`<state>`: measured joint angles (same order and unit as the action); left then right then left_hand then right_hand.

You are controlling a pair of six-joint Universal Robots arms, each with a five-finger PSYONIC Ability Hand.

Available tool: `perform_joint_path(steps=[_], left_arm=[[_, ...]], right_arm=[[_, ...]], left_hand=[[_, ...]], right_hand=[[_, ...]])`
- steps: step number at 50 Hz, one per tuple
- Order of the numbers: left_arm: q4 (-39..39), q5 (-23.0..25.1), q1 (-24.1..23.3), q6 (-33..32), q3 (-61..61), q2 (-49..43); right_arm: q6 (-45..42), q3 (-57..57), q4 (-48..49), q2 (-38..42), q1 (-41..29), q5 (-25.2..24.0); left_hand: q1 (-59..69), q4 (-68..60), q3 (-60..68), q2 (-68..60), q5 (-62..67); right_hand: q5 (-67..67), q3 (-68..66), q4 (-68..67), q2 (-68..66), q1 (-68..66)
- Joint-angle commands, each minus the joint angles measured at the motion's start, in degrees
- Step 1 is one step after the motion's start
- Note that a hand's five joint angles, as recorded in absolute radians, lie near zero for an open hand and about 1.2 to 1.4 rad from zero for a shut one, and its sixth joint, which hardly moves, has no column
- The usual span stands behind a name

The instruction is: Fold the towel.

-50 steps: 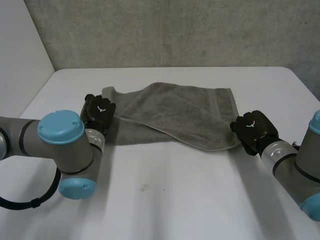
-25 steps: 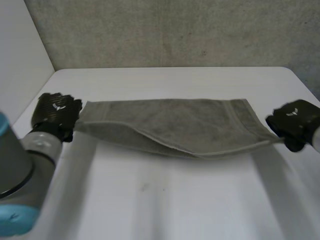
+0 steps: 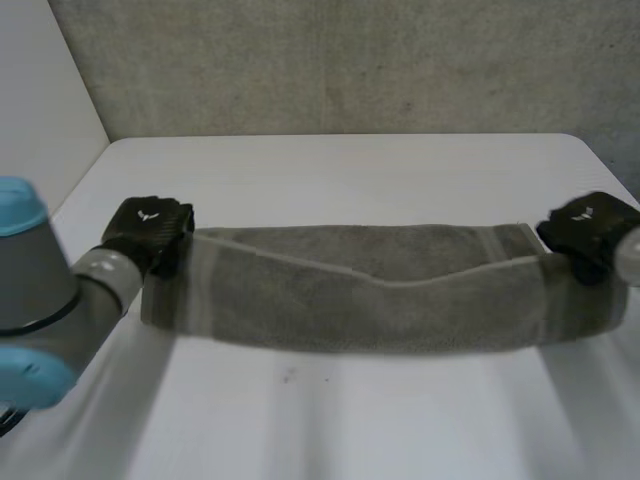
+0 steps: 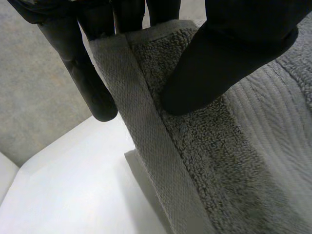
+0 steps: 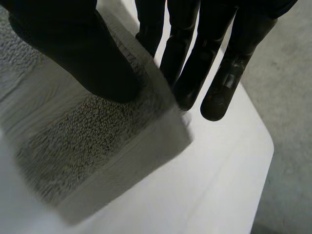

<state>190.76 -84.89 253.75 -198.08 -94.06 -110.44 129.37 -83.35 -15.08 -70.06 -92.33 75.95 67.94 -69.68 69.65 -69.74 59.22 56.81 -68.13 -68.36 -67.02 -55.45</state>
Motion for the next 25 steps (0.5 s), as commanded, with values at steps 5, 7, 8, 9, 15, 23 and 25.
perform_joint_path(steps=[5, 7, 8, 9, 15, 23, 25], left_arm=[[4.18, -3.25, -1.15, -0.29, 25.21, -21.91], [4.18, -4.75, -1.15, -0.47, 28.20, -23.93], [4.18, -4.76, -1.15, -0.47, 28.23, -23.95], [4.09, -6.15, -1.15, -0.64, 30.84, -25.69], [4.09, -8.02, -1.15, -0.64, 37.01, -30.53], [5.58, -6.00, -3.86, -0.12, 33.95, -29.84], [6.46, -4.95, -4.31, -0.12, 32.81, -28.62]], right_arm=[[1.50, 17.15, 19.80, 20.65, -7.78, 8.77], [1.41, 18.65, 22.44, 22.23, -7.96, 9.03], [1.41, 18.66, 22.46, 22.24, -7.96, 9.04], [1.41, 20.05, 24.72, 23.64, -8.04, 8.95], [-0.34, 24.72, 29.57, 29.18, -8.48, 9.04], [-0.27, 23.59, 29.58, 29.55, -11.47, 10.35], [1.15, 22.00, 29.23, 27.69, -11.56, 11.06]], left_hand=[[12.06, -10.32, 10.35, -10.26, 10.78], [12.06, -10.32, 10.35, -10.26, 10.78], [12.06, -10.32, 10.35, -10.26, 10.78], [12.06, -10.32, 10.35, -10.26, 10.78], [12.06, -10.32, 10.35, -10.26, 10.78], [-57.94, 59.68, -59.65, 59.74, -59.22], [-57.94, 59.68, -59.65, 59.74, -59.22]], right_hand=[[13.19, -11.87, -11.64, -12.98, -24.55], [13.19, -11.87, -11.64, -12.98, -24.55], [13.19, -11.87, -11.64, -12.98, -24.55], [13.19, -11.87, -11.64, -12.98, -24.55], [13.19, -11.87, -11.64, -12.98, -24.55], [-56.81, 58.13, 58.36, 57.02, 45.45], [-56.81, 58.13, 58.36, 57.02, 45.45]])
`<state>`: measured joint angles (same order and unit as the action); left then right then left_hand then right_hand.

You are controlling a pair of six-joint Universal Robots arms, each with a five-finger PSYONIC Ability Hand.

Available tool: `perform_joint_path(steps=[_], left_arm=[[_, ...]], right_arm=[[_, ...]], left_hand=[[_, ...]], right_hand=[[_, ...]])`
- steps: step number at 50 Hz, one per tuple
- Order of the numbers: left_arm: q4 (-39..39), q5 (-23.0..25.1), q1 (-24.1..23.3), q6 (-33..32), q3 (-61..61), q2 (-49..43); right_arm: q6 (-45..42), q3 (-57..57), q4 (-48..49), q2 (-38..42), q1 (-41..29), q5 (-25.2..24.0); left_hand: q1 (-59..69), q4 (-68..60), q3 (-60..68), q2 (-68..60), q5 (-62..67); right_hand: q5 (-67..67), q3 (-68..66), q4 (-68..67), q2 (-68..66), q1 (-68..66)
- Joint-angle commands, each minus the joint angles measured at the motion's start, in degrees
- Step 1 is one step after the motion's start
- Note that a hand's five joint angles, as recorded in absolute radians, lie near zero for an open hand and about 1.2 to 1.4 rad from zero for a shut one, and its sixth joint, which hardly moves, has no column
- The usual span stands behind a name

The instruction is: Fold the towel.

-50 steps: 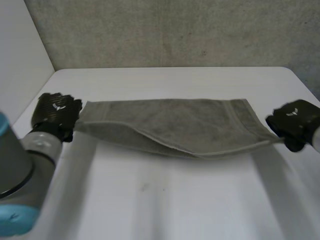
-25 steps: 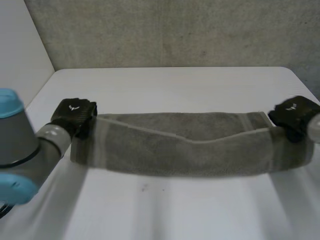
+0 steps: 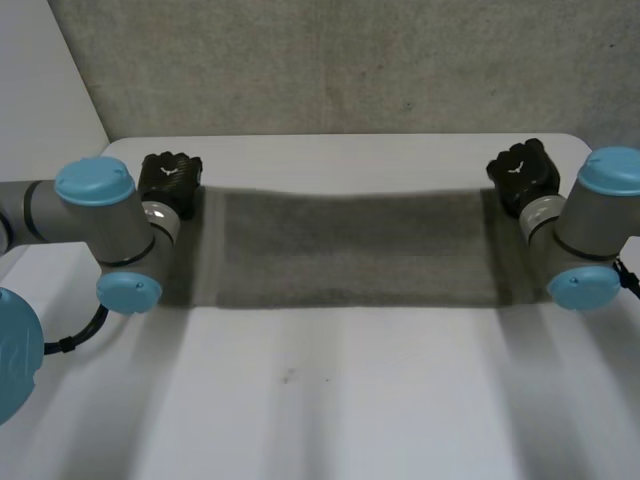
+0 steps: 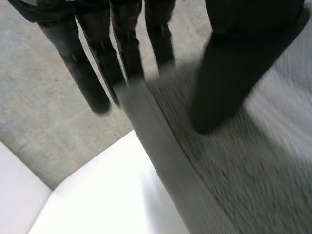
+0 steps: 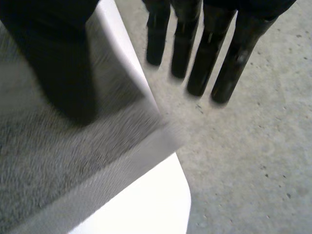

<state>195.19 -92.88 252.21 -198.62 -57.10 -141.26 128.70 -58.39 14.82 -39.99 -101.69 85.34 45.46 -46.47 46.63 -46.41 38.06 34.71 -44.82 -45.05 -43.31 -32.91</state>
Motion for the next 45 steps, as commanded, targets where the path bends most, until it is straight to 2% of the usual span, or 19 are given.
perform_joint_path(steps=[1, 2, 4, 7, 10, 13, 15, 18, 20, 21, 23, 28, 36, 43, 44, 45], left_arm=[[2.82, 4.28, -2.95, 0.52, -5.64, 3.96], [2.82, 4.29, -2.95, 0.52, -5.65, 3.98], [4.14, 5.95, -3.13, 0.61, -9.41, 7.56], [5.11, 6.31, -3.21, 0.61, -13.45, 11.95], [5.11, 6.22, -3.21, 0.78, -15.94, 14.35], [5.20, 6.14, -3.21, 0.87, -21.65, 19.27], [5.37, 6.22, -3.13, 1.04, -27.95, 24.08], [5.64, 6.22, -3.13, 1.57, -31.14, 26.21], [6.34, 6.22, -2.95, 4.02, -36.56, 29.28], [6.34, 6.22, -2.95, 4.03, -36.59, 29.29], [7.21, 6.31, -2.86, 7.44, -40.96, 30.43], [8.10, 6.22, -2.77, 10.71, -43.88, 30.78], [8.27, 5.96, -2.25, 11.06, -44.24, 30.87], [8.27, 5.96, -2.16, 11.06, -44.41, 30.87], [8.27, 6.05, -2.16, 10.98, -44.41, 30.87], [8.27, 6.05, -2.16, 10.98, -44.41, 30.87]], right_arm=[[4.25, -5.05, -0.75, -5.07, -2.20, 2.46], [4.28, -5.07, -0.75, -5.10, -2.20, 2.46], [10.49, -10.32, -1.10, -10.70, -1.94, 2.82], [15.33, -15.50, -2.76, -15.45, -1.85, 2.03], [16.76, -17.55, -4.71, -17.49, -1.67, 1.14], [17.90, -21.42, -10.33, -20.74, 1.76, -1.32], [17.99, -24.31, -15.76, -22.84, 6.57, -4.38], [18.08, -25.46, -17.72, -23.20, 8.35, -6.41], [18.08, -26.86, -19.47, -23.12, 11.06, -10.18], [18.08, -26.87, -19.48, -23.12, 11.07, -10.19], [18.16, -27.92, -19.13, -23.03, 14.31, -13.08], [18.16, -28.36, -17.11, -20.58, 15.82, -16.51], [18.08, -28.45, -10.08, -17.58, 16.52, -17.05], [17.81, -28.36, -8.23, -15.73, 16.96, -17.31], [17.55, -28.19, -8.05, -15.21, 16.96, -17.31], [17.55, -28.18, -8.05, -15.21, 16.96, -17.31]], left_hand=[[-35.46, 36.47, -36.63, 36.41, -38.06], [-35.46, 36.47, -36.63, 36.41, -38.06], [-35.46, 36.47, -36.63, 36.41, -38.06], [-35.46, 36.47, -36.63, 36.41, -38.06], [-35.46, 36.47, -36.63, 36.41, -38.06], [-35.46, 36.47, -36.63, 36.41, -38.06], [-35.46, 36.47, -36.63, 36.41, -38.06], [-35.46, 36.47, -36.63, 36.41, -38.06], [-35.46, 36.47, -36.63, 36.41, -38.06], [-35.46, 36.47, -36.63, 36.41, -38.06], [-35.46, 36.47, -36.63, 36.41, -38.06], [-35.46, 36.47, -36.63, 36.41, -38.06], [-35.46, 36.47, -36.63, 36.41, -38.06], [-35.46, 36.47, -36.63, 36.41, -38.06], [-35.46, 36.47, -36.63, 36.41, -38.06], [-35.46, 36.47, -36.63, 36.41, -38.06]], right_hand=[[-34.71, 34.82, 35.05, 33.31, 22.91], [-34.71, 34.82, 35.05, 33.31, 22.91], [-34.71, 34.82, 35.05, 33.31, 22.91], [-34.71, 34.82, 35.05, 33.31, 22.91], [-34.71, 34.82, 35.05, 33.31, 22.91], [-34.71, 34.82, 35.05, 33.31, 22.91], [-34.71, 34.82, 35.05, 33.31, 22.91], [-34.71, 34.82, 35.05, 33.31, 22.91], [-22.75, 22.86, 23.08, 21.34, 10.94], [-22.69, 22.79, 23.02, 21.28, 10.88], [-13.48, 13.58, 13.81, 12.07, 1.67], [-7.57, 7.68, 7.90, 6.16, -4.23], [4.54, -4.43, -4.20, -5.94, -16.34], [9.78, -9.67, -9.45, -11.19, -21.58], [17.77, -17.66, -17.44, -19.18, -29.58], [17.85, -17.74, -17.52, -19.26, -29.66]])
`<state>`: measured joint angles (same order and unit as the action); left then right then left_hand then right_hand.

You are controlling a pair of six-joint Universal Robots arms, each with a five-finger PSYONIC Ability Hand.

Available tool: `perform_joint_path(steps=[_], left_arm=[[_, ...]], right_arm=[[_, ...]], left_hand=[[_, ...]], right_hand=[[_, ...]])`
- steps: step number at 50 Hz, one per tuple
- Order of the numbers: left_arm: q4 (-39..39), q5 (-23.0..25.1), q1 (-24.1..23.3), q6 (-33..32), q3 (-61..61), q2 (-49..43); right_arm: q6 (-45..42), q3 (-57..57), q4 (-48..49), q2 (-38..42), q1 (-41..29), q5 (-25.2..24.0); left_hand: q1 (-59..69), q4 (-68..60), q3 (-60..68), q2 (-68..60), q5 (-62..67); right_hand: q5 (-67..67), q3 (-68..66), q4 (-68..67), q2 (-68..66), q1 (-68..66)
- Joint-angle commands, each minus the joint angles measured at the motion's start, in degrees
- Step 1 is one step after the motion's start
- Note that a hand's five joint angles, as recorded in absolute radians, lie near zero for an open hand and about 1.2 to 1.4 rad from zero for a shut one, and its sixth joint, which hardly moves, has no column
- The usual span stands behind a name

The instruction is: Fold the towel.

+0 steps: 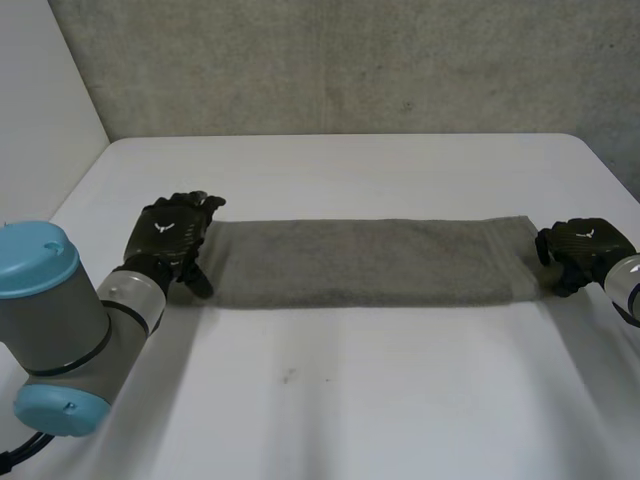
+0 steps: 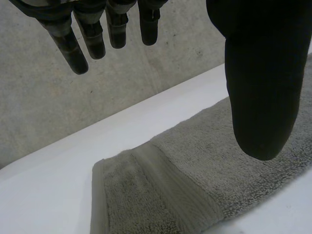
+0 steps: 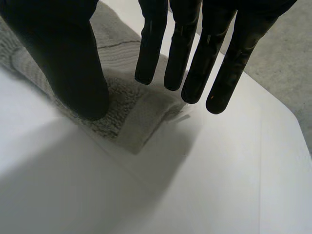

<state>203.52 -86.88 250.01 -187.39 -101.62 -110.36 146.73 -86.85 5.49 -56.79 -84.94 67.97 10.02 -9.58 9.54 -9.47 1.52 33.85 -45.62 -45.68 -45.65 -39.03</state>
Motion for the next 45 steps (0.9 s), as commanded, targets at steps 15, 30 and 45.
perform_joint_path(steps=[15, 30, 45], left_arm=[[-0.14, -0.04, -0.05, -0.16, -0.60, 0.05], [-0.14, -0.04, -0.05, -0.16, -0.68, 0.76], [-0.05, -0.04, -0.05, -0.16, -1.12, 0.85]], right_arm=[[-2.57, 3.17, 2.60, 0.82, 6.18, 6.79], [-7.24, 4.84, 6.64, -7.63, -5.23, 14.91], [-14.44, 5.63, 20.00, 1.14, -40.98, 0.24]], left_hand=[[-0.02, -0.42, 0.46, -0.53, -1.52], [-0.02, -0.42, 0.46, -0.53, -1.52], [-0.02, -0.42, 0.46, -0.53, -1.52]], right_hand=[[36.15, -34.38, -34.32, -34.35, -40.97], [36.15, -34.38, -34.32, -34.35, -40.97], [36.15, -34.38, -34.32, -34.35, -40.97]])
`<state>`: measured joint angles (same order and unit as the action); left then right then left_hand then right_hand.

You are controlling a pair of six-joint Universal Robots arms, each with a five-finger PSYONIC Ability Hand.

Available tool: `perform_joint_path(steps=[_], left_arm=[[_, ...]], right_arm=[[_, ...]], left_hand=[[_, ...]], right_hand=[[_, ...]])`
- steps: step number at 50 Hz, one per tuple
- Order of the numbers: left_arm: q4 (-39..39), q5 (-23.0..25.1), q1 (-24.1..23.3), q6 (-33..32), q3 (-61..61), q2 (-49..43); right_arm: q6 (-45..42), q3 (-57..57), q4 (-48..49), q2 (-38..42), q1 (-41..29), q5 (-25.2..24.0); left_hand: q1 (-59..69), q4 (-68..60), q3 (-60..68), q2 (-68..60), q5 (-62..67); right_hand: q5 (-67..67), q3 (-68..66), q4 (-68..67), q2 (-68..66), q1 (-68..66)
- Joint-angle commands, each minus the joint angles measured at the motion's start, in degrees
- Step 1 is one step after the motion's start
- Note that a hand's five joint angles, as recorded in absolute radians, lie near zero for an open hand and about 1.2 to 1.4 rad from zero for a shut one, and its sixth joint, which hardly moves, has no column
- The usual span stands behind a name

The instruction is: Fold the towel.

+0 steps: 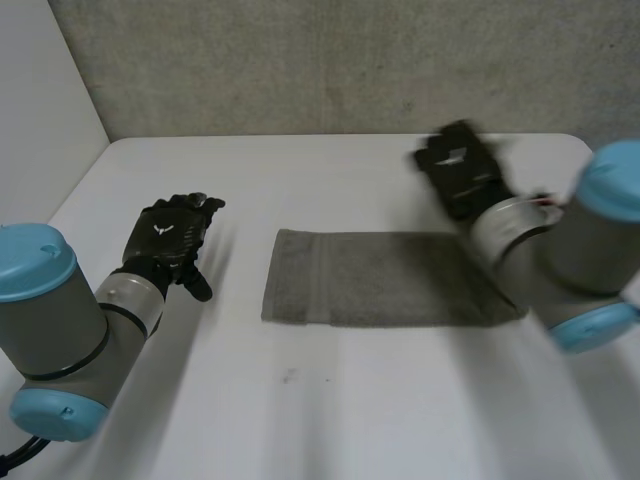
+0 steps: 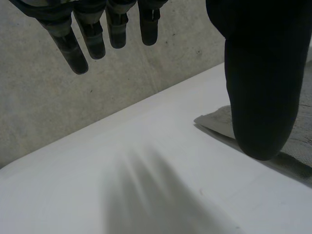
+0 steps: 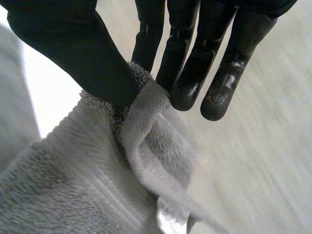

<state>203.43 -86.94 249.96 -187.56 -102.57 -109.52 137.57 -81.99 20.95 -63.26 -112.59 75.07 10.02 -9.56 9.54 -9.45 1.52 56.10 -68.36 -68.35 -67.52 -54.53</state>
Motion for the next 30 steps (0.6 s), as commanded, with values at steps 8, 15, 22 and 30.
perform_joint_path(steps=[8, 15, 22, 30], left_arm=[[0.13, 0.11, -0.09, 0.00, -0.53, 0.01], [0.22, 0.11, -0.70, -0.35, -0.61, -0.52], [2.06, 0.02, -1.93, -0.35, -0.61, -0.61], [2.68, 0.02, -3.78, -0.44, -0.70, -0.96]], right_arm=[[-8.98, 0.34, 4.19, 14.91, -17.75, -6.53], [-5.75, -1.76, 3.57, 10.46, -16.70, -0.91], [14.75, -10.56, 2.69, -0.64, -6.59, 2.36], [22.92, -16.97, -5.21, -1.78, 4.29, 1.66]], left_hand=[[-0.02, -0.44, 0.46, -0.55, -1.52], [-0.02, -0.44, 0.46, -0.55, -1.52], [-0.02, -0.44, 0.46, -0.55, -1.52], [-0.02, -0.44, 0.46, -0.55, -1.52]], right_hand=[[-22.89, 25.15, 25.14, 24.31, 11.32], [-56.10, 58.36, 58.35, 57.52, 44.53], [-56.10, 58.36, 58.35, 57.52, 44.53], [-55.23, 57.49, 57.48, 56.65, 43.66]])
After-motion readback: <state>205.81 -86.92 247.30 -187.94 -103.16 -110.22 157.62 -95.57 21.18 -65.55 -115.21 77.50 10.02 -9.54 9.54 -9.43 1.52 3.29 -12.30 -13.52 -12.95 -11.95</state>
